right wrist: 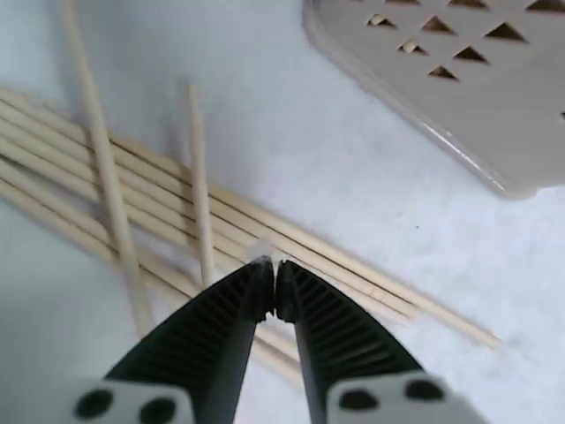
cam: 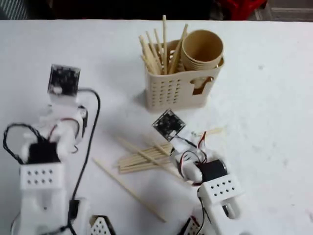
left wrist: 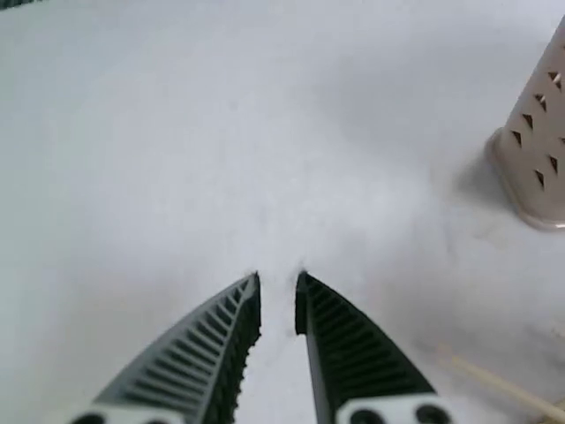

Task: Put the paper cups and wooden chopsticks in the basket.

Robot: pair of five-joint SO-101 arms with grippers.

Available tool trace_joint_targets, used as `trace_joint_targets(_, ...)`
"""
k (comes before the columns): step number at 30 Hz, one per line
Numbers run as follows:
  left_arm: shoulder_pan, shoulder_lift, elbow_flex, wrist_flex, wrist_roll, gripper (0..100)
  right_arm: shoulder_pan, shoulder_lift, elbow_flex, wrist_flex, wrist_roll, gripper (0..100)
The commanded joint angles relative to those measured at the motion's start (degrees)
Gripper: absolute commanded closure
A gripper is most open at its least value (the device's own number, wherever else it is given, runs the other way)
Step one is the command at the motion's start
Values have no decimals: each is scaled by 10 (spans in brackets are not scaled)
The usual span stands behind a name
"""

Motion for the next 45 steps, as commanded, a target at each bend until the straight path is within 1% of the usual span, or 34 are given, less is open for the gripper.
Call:
trace_joint_targets(1,6,-81,98,-132,2,913,3,-15,3,-21,-6,974)
trace_joint_targets(3,0,-88,114,-156,2,913,3,-11,-3,-18,-6,974)
trace_joint_targets(5,-4,-88,119,-164,4,913,6,-10,-8,-17,-11,971)
trace_joint_targets(9,-4,-88,120,-164,4,913,-3,0,-35,-17,-11,881)
trace_joint_targets(11,-4,-88,120,-164,5,913,-17,28,-62,-17,-11,857)
trace_joint_targets(13,-4,-89,128,-170,5,913,-37,74,-92,-17,-11,861)
trace_joint_targets(15,-7,-89,141,-193,5,913,-52,134,-125,-21,-11,859)
trace_joint_targets(20,-7,-89,151,-209,5,913,-54,269,-174,-54,-11,858)
trace_joint_targets(27,-7,-90,152,-208,3,913,-45,318,-172,-96,-7,858)
trace_joint_targets(39,-7,-90,153,-208,3,913,-47,424,-180,-124,-6,868)
trace_joint_targets(44,-7,-90,153,-207,2,913,-32,424,-194,-122,-6,980)
trace_joint_targets(45,-7,-90,153,-207,2,913,-26,424,-196,-121,-6,985)
